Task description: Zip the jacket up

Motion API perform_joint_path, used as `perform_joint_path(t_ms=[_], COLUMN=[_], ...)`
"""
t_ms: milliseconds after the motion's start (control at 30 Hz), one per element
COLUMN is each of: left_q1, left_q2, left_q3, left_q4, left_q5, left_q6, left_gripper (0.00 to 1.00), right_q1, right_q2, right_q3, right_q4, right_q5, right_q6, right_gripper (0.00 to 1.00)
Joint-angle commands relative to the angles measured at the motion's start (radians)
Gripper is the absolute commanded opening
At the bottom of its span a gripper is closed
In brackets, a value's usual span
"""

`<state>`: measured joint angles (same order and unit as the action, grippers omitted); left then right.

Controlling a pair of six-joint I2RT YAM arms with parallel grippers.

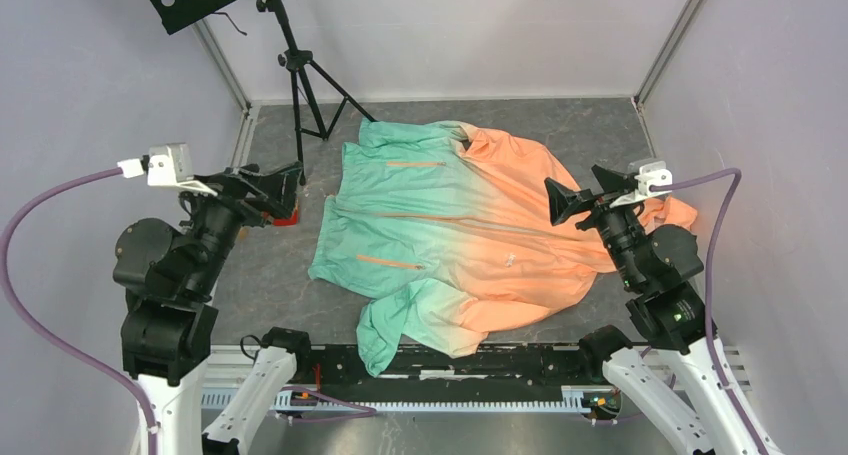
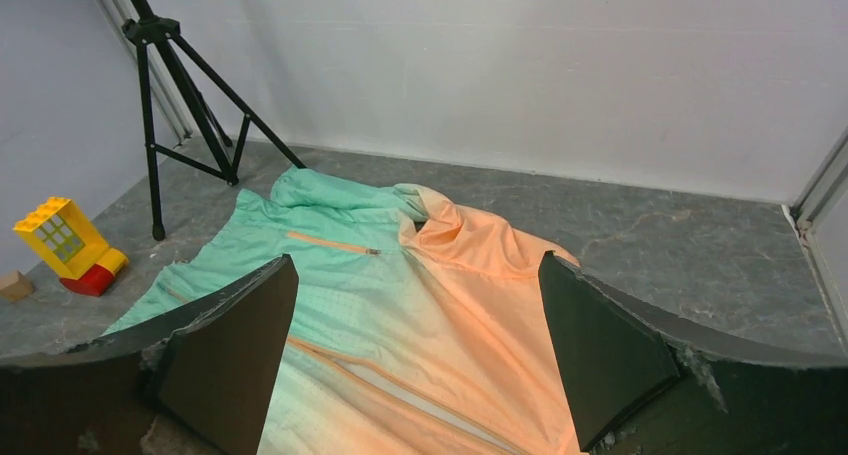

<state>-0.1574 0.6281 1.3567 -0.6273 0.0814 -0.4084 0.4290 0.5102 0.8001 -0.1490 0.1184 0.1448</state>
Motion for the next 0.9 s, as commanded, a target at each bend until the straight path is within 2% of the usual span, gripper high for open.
perform_joint_path(t_ms=[0,67,233,400,533,633,733,867], left_q1=[0.007,0.007,0.007,0.007,0.007,0.006,0.005,0.005], left_q2=[0.010,0.009,0.008,0.026,0.042,0.048,0.057,0.106], left_q3=[-0.039,-0.071,-0.184,-0.308,-0.431,-0.473,-0.449,-0.377], left_q4=[-0.003,-0.009,-0.028,-0.047,-0.010,-0.023,-0.088,-0.142], left_q5=[0.091,0.113,0.170,0.247,0.312,0.274,0.133,0.046], left_q6=[-0.033,-0.041,-0.061,-0.089,-0.127,-0.091,-0.032,0.040], left_gripper=[1.00,1.00,1.00,1.00,1.00,1.00,1.00,1.00], right_q1=[-0.005,-0.004,-0.005,-0.004,0.042,0.171,0.280,0.380], right_q2=[0.013,0.018,0.070,0.238,0.396,0.533,0.682,0.911], right_q3=[-0.008,-0.027,-0.086,-0.096,-0.162,-0.167,-0.138,-0.012], right_q4=[-0.010,-0.006,0.059,0.103,0.265,0.391,0.541,0.621], right_q5=[0.054,0.045,-0.181,-0.335,-0.468,-0.418,-0.386,-0.316], right_q6=[-0.004,-0.011,-0.026,0.142,0.328,0.367,0.399,0.385], right_gripper=[0.97,0.97,0.97,0.97,0.97,0.98,0.99,0.91])
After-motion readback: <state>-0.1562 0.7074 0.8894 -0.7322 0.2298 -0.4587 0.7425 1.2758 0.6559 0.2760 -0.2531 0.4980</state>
